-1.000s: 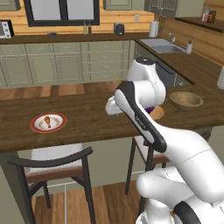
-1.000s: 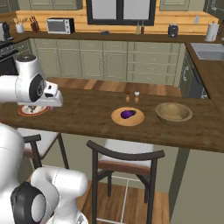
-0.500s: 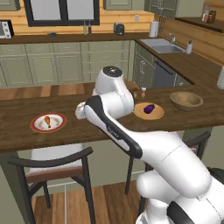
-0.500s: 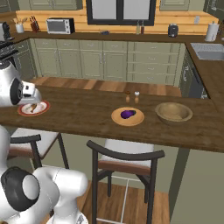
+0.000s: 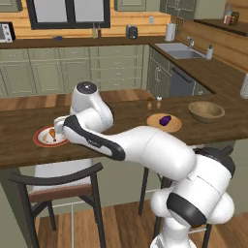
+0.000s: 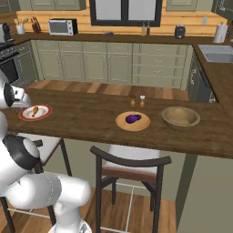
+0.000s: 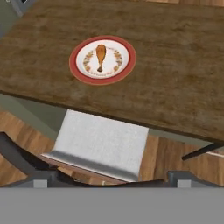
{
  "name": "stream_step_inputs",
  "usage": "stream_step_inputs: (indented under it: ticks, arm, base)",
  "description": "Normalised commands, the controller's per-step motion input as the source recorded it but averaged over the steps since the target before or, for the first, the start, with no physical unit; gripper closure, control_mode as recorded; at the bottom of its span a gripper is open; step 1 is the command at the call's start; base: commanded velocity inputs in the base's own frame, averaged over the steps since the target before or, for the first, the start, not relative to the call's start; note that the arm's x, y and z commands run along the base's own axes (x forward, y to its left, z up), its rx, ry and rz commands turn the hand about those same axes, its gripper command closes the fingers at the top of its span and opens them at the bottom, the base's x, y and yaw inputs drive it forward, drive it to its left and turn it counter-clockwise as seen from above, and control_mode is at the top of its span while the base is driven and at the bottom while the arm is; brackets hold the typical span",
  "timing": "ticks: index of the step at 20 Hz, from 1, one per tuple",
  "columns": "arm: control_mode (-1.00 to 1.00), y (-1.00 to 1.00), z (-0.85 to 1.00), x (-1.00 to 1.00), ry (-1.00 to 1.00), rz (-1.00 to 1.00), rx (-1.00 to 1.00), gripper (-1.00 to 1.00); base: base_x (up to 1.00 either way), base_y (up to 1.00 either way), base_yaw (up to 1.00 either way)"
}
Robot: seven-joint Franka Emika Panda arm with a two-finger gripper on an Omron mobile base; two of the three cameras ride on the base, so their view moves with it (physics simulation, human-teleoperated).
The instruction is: Pick the chicken drumstick and eggplant from their plates and place them in the bowl. Then put the bowl in the fridge.
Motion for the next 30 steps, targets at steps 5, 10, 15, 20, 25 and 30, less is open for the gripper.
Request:
stream_step_inputs:
  ticks: [5,10,15,20,25,30]
  arm:
    - [-1.0,0.23,-0.25,0.14,0.06,-0.17,-0.04,-1.0]
    - [-1.0,-0.25,-0.14,0.14,0.12,-0.07,0.0,-1.0]
    - [-1.0,-0.16,-0.23,0.16,0.01,0.11,0.0,-1.0]
    - [-1.0,-0.01,-0.26,0.34,0.0,0.14,0.01,-1.0]
    - [-1.0,0.27,-0.18,0.64,0.0,0.03,-0.02,-1.0]
    - [-1.0,0.47,-0.02,0.43,0.0,0.0,-0.07,-1.0]
  base:
    - [0.0,0.0,0.0]
    - [0.0,0.0,0.0]
    - [0.0,0.0,0.0]
    - [0.0,0.0,0.0]
    - [0.0,0.0,0.0]
    - [0.0,0.0,0.0]
